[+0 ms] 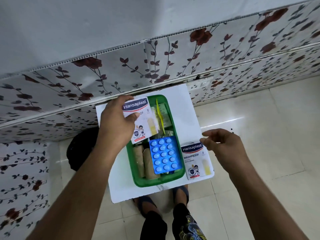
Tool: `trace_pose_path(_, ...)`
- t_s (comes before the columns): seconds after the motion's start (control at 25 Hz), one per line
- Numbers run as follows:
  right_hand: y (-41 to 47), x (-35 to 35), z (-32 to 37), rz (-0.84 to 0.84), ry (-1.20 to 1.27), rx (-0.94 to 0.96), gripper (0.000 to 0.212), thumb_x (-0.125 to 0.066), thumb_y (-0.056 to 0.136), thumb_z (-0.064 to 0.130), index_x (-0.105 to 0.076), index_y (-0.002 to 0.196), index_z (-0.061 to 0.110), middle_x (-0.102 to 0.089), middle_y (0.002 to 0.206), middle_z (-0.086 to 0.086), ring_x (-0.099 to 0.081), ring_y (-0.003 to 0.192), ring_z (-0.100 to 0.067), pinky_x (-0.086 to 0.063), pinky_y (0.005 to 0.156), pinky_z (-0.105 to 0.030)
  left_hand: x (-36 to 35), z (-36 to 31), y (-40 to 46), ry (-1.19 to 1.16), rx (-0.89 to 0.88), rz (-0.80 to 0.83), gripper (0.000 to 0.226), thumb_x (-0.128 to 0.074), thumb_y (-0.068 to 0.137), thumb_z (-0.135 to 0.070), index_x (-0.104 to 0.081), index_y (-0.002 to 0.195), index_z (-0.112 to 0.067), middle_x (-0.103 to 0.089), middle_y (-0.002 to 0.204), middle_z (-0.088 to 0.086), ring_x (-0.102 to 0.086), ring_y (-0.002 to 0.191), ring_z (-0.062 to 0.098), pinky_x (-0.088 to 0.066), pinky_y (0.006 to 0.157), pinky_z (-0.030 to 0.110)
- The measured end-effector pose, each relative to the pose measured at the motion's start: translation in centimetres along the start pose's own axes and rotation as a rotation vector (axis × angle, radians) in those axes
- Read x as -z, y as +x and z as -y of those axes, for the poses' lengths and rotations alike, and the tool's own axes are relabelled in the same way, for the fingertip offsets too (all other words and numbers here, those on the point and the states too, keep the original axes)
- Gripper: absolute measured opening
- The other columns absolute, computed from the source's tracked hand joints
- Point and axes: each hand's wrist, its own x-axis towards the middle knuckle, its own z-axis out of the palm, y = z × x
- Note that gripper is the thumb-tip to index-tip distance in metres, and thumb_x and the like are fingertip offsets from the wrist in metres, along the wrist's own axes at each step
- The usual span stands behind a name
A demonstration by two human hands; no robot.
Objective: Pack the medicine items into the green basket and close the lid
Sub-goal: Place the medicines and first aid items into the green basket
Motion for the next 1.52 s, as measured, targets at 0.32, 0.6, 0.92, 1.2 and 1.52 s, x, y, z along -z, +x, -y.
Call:
trace_pose_path(0.32,0.3,-2.1,-5.5,-0.079,-0.633,-0.027,0.061,-0.079,0.074,0.039,-0.050,0.127,0.026,-0.058,0.117,-0.004,-0.059,0.105,-0.026,-0.050,0.079,-0.039,-0.8,1.8,-1.5,0.582,-0.330,-0.024,0.056,-0.071,0.078,-0.045,-0.061,0.125,-0.017,-0.059,0.126,0.005,-0.047,0.122,0.034,-0.034,0.102,0.054)
trace_pose_path(0.6,0.9,-2.6,-6.6,-0.073,-0.696,-0.064,0.049,-0.073,0.076,0.039,-0.055,0.121,0.030,-0.067,0.113,0.004,-0.065,0.095,-0.021,-0.048,0.072,-0.033,-0.9,2.4,-1.6,0.653,-0.348,0.012,0.054,-0.057,0.083,-0.058,-0.062,0.122,-0.021,-0.063,0.130,-0.001,-0.041,0.134,0.031,-0.013,0.113,0.065)
trace_pose_path(0.92,-2.7,0.8,2.3,-0.252,-0.173,0.131,0.010,-0.072,0.084,0.012,-0.065,0.081,0.019,-0.070,0.081,0.002,-0.064,0.070,-0.019,-0.045,0.052,-0.020,1.7,6.4,-4.1,0.119,-0.143,-0.189,0.032,-0.058,0.085,-0.028,-0.065,0.116,-0.020,-0.067,0.112,0.002,-0.057,0.108,0.027,-0.043,0.094,0.044)
trace_pose_path(1.2,-5.0,-7.4,5.2,0.217,-0.134,0.074,0.016,-0.074,0.082,0.008,-0.063,0.082,0.019,-0.066,0.064,0.008,-0.068,0.065,-0.015,-0.057,0.051,-0.034,0.6,10.2,-6.5,-0.009,-0.015,-0.139,0.027,-0.060,0.089,-0.019,-0.065,0.115,-0.021,-0.068,0.108,-0.003,-0.060,0.105,0.020,-0.047,0.093,0.036)
trace_pose_path(1.52,-6.9,-10.3,2.2,0.040,-0.924,0.659,0.056,-0.073,0.079,0.035,-0.051,0.131,0.036,-0.055,0.116,-0.001,-0.060,0.099,-0.024,-0.056,0.068,-0.037,0.9,11.8,-7.0,-0.069,0.017,-0.157,0.028,-0.063,0.089,-0.012,-0.065,0.116,-0.018,-0.065,0.108,-0.004,-0.059,0.106,0.014,-0.046,0.095,0.032)
